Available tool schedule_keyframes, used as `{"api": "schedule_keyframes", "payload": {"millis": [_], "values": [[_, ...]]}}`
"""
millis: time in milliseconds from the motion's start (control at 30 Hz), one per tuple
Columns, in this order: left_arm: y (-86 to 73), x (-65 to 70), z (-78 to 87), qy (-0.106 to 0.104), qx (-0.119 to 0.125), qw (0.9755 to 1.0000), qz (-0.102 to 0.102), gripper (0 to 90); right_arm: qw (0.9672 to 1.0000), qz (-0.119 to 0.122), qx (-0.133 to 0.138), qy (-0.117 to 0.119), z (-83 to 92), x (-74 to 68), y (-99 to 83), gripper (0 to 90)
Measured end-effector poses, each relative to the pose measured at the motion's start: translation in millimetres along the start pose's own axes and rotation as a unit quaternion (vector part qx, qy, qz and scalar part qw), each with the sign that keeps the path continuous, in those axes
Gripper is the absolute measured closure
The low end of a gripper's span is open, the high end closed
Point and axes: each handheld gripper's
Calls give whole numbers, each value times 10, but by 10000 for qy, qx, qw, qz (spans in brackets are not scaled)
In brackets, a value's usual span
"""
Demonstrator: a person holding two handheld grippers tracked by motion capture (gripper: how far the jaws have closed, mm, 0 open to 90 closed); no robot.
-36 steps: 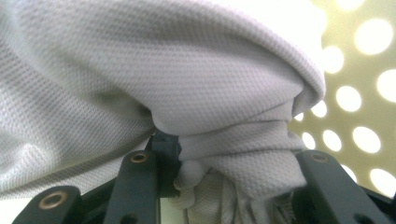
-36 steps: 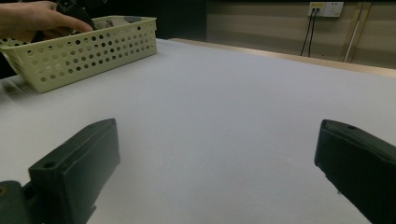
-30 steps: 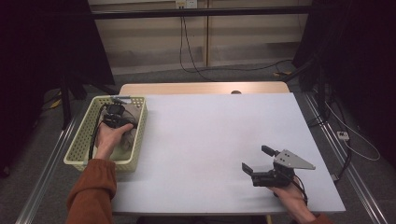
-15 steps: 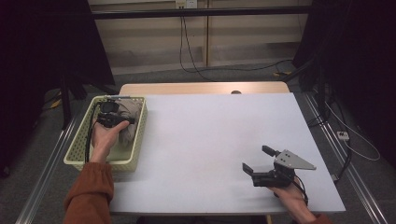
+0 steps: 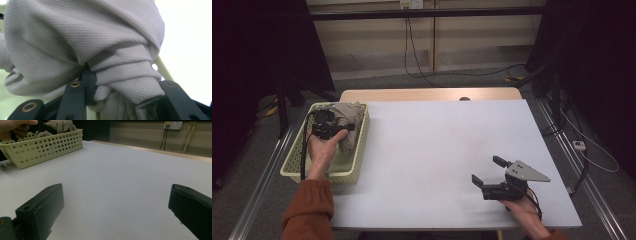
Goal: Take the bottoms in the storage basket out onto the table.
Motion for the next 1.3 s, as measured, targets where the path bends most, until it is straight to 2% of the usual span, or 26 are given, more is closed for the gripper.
{"api": "schedule_keyframes", "payload": {"millis": [200,400,633,900,1300], "values": [[-29,-8,77,-61,274,9996,-5,580,10000,3,-1,-4,-1,2,-1,0],[-37,3,132,11,481,9988,-104,579,10000,4,-9,-6,-1,-1,-1,0],[-51,11,173,55,713,9974,-105,578,10000,0,1,8,2,-1,-3,0],[-63,37,260,106,1093,9938,-153,578,10000,5,6,17,6,-4,-2,0],[-66,75,335,195,1484,9884,-250,578,10000,3,4,28,3,-7,-1,1]]}}
Point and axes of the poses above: each handheld gripper's, and its own axes: z roughly backward along the jaws, y roughly out of its top, x roughly to its right
